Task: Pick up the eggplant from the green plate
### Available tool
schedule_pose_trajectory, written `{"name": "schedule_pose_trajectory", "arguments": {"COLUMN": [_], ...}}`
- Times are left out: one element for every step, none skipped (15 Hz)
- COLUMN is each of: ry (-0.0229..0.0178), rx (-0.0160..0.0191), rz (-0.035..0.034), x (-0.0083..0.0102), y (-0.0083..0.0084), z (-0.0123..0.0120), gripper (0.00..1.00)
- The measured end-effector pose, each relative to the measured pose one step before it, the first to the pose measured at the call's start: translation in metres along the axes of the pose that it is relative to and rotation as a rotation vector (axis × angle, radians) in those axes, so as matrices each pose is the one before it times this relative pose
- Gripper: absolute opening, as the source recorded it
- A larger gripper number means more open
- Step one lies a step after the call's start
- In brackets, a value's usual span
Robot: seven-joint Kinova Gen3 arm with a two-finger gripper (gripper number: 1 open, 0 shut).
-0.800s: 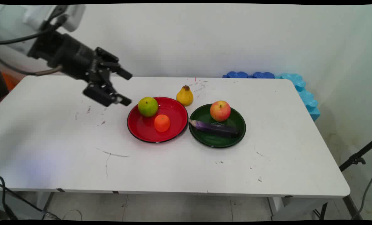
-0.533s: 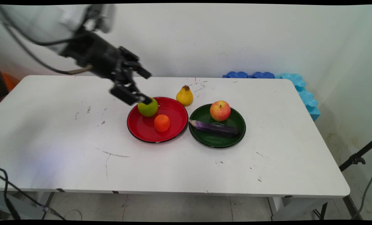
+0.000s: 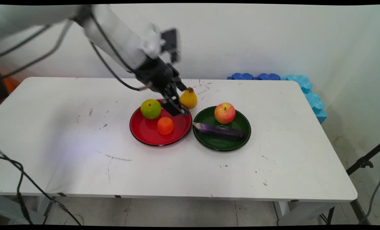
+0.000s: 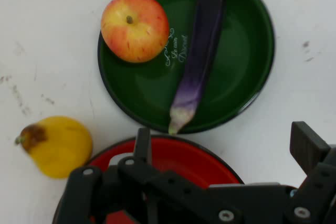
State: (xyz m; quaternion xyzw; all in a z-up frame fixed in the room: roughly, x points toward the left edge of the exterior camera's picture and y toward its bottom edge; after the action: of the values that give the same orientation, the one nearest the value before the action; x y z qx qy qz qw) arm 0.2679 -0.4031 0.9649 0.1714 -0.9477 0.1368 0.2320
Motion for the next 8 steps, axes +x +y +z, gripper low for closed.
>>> {"name": "schedule_pose_trajectory", "arguments": {"ry": [-0.01654,-0.01684,-0.01294,-0.01299,-0.00910,-0.00567,-0.00369,0.00029], "rx": [-0.00814,-0.00946,-0.00840,-0.01048,-0.00917,-0.00737,-0.00887,-0.00693], "rz": [0.01618,0.01434,0.01046,0.01006,0.00801,0.00394,0.00127,-0.00423], "x": [0.00252,0.00153,0.00124,0.00127,0.00175,0.00151,0.00214,0.00219], "y": [-0.00220,-0.00214,-0.00203,-0.00229,-0.00275,-0.00243,-0.00288,-0.00275], "z": [0.01877,0.01874,0.01593,0.01813,0.01775,0.01479,0.01682,0.01597], "gripper": [1.00,1.00,1.00,1.00,1.00,1.00,1.00,1.00]}}
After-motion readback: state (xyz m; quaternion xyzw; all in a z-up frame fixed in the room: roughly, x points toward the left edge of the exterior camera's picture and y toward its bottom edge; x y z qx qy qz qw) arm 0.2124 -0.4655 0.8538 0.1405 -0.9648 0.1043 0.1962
